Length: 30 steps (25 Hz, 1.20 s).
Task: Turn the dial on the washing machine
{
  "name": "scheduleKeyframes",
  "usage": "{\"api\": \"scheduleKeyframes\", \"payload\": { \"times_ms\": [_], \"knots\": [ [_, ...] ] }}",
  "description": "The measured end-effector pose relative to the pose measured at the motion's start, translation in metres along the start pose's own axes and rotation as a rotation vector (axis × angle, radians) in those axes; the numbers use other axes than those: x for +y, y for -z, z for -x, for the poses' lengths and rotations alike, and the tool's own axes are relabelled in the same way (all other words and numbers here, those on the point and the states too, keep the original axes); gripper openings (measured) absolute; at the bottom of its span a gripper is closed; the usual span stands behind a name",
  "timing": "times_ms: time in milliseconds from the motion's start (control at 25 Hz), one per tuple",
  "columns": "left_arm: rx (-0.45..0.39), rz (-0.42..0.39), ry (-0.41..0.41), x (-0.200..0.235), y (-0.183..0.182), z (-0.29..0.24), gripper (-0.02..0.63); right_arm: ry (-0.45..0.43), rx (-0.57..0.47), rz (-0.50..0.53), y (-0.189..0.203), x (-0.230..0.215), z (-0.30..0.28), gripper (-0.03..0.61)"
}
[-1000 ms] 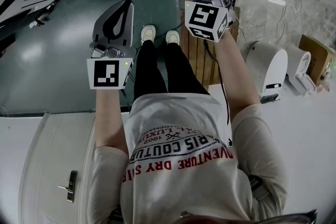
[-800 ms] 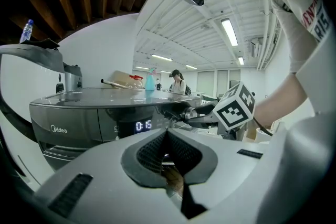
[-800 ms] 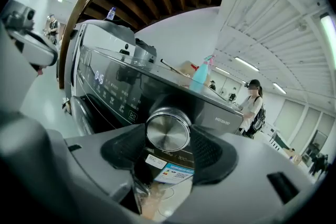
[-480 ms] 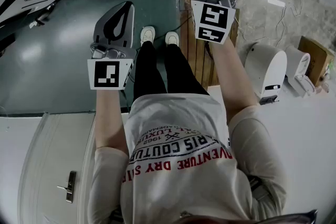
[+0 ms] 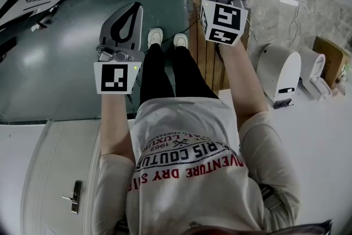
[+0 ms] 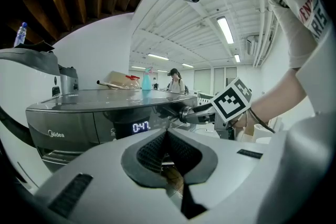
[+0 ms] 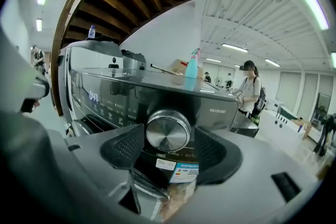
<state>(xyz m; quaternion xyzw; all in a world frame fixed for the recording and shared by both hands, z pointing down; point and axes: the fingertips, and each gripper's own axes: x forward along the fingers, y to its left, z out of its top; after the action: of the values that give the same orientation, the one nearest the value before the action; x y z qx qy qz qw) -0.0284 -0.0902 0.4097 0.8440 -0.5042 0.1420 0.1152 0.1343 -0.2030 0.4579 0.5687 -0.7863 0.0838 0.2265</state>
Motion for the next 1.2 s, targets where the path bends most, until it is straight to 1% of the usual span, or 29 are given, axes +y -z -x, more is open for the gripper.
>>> {"api": "scheduleKeyframes", "payload": {
  "times_ms": [120, 240, 320, 440, 600, 720, 840, 920, 1120, 1200],
  "knots": [
    [-0.014, 0.000, -0.004, 0.000, -0.004, 0.002, 0.015, 0.003, -0.011, 0.104, -0.008, 0.006, 0.004, 0.301],
    [0.004, -0.016, 0.001, -0.001, -0.002, 0.004, 0.015, 0.006, -0.003, 0.248, -0.006, 0.007, 0.006, 0.301],
    [0.013, -0.017, 0.004, -0.001, 0.000, 0.004, 0.015, 0.021, -0.004, 0.311, -0.002, 0.004, 0.005, 0.301],
    [0.008, -0.009, 0.011, -0.002, 0.001, 0.003, 0.015, 0.031, 0.003, 0.351, 0.001, 0.006, 0.000, 0.301],
    [0.019, -0.030, 0.024, -0.005, 0.003, 0.003, 0.015, 0.050, 0.018, 0.363, 0.003, 0.008, -0.006, 0.293],
    [0.025, -0.025, 0.018, -0.003, 0.003, 0.003, 0.015, 0.052, 0.018, 0.350, 0.002, 0.007, -0.004, 0.288],
    [0.022, -0.039, 0.018, -0.001, 0.000, 0.001, 0.015, 0.044, 0.031, 0.305, 0.002, 0.006, -0.004, 0.288],
    [0.019, -0.051, 0.025, -0.003, -0.002, -0.001, 0.015, 0.034, 0.039, 0.254, 0.001, 0.005, -0.004, 0.287],
    [0.006, -0.071, 0.033, -0.004, -0.008, -0.002, 0.015, 0.008, 0.045, 0.077, -0.001, 0.003, -0.003, 0.287],
    [0.001, -0.063, 0.032, -0.004, -0.009, -0.003, 0.015, 0.006, 0.043, 0.043, 0.000, 0.002, -0.003, 0.287]
  ]
}}
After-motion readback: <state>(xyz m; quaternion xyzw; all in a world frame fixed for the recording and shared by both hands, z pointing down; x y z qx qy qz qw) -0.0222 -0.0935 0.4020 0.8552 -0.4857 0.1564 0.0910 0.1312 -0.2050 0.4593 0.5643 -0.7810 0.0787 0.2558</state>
